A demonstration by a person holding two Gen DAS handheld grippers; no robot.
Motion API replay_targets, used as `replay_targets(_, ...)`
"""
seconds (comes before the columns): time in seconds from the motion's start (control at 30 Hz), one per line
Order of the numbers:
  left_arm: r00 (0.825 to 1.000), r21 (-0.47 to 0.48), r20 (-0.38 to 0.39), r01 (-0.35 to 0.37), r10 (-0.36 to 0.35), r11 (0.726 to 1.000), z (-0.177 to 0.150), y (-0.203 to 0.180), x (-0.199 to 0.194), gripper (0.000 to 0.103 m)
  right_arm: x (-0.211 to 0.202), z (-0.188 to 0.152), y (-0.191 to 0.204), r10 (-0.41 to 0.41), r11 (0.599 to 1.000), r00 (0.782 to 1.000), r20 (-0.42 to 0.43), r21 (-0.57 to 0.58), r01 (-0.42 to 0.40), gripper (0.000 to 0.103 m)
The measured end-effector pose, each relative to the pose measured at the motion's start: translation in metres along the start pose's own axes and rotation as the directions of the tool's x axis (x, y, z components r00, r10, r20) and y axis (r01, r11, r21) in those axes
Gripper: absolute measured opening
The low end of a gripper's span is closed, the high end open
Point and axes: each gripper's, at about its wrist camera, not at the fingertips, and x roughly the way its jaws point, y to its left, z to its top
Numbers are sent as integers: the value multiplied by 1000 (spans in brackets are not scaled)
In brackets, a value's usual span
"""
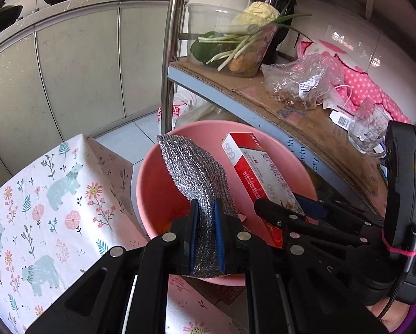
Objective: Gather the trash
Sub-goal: 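Lower both items into the bucket and open both grippers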
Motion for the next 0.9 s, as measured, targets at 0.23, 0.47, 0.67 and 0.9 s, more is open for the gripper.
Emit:
replay_targets(0.23,999,-14,-31,-23,22,1000,1,2,18,11,14,0,-2,-34,999,999,0,4,34,43)
replay_targets(0.47,999,-54,-45,0,-2,999,5,4,22,18,17,2,-1,-55,998,998,-5,-20,55,44)
replay_targets(0.67,999,-52,-27,-22,21,998,7,4,15,26,14,2,-4,-49,999,999,-7,-13,49,45)
replay_targets(0.9,999,-31,5,-33,33,999,9,0,0,28,1,0,-4,-42,999,999,5,-14,42,45)
